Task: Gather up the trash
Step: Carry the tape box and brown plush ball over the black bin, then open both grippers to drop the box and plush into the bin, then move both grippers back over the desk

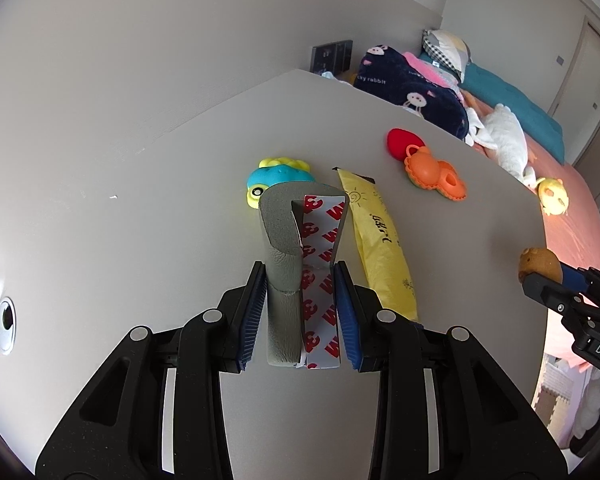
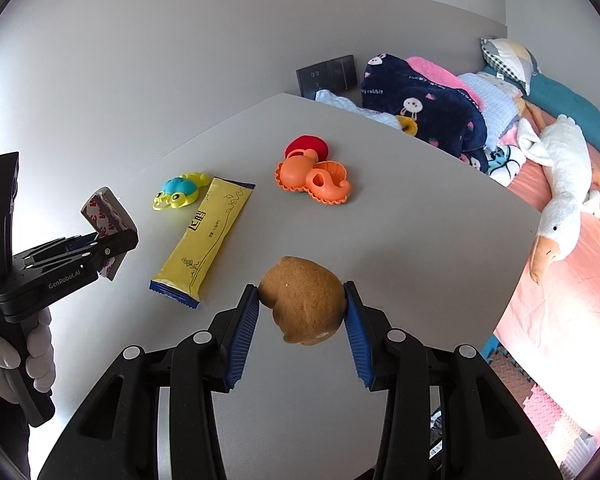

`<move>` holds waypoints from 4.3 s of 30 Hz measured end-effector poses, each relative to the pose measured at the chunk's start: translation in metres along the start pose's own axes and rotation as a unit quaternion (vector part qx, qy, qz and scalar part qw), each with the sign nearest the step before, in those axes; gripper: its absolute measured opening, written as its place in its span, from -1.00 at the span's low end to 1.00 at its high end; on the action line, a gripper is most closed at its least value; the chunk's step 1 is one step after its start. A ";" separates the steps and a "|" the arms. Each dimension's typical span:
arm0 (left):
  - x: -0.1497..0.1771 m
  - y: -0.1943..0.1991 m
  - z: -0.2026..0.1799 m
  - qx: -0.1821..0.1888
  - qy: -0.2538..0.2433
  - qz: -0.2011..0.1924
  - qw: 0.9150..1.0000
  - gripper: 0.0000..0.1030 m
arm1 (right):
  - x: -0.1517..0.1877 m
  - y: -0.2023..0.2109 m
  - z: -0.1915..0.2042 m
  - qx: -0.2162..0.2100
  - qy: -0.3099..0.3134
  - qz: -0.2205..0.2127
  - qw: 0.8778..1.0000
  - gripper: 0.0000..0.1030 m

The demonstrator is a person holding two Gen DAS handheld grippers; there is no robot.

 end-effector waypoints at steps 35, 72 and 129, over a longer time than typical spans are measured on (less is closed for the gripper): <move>0.040 0.056 -0.177 0.081 -0.151 -0.015 0.985 -0.34 | 0.074 0.127 -0.076 0.059 -0.070 -0.065 0.994 -0.14; 0.090 0.066 -0.372 0.197 -0.300 -0.014 0.933 0.87 | 0.161 0.250 -0.229 0.186 -0.235 -0.159 0.941 0.52; 0.034 0.044 -0.146 0.050 -0.124 -0.016 0.991 0.87 | 0.036 0.113 -0.085 0.045 -0.092 -0.098 0.990 0.54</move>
Point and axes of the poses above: each gripper's, at about its wrist camera, not at the fingertips, and y roughly against the way its jaws point, z to its left, x to its underside, the point moved 10 cm from there along -y, roughly the way its jaws point, and after that the axes turned 5 degrees about z, right-handed, at the moved point
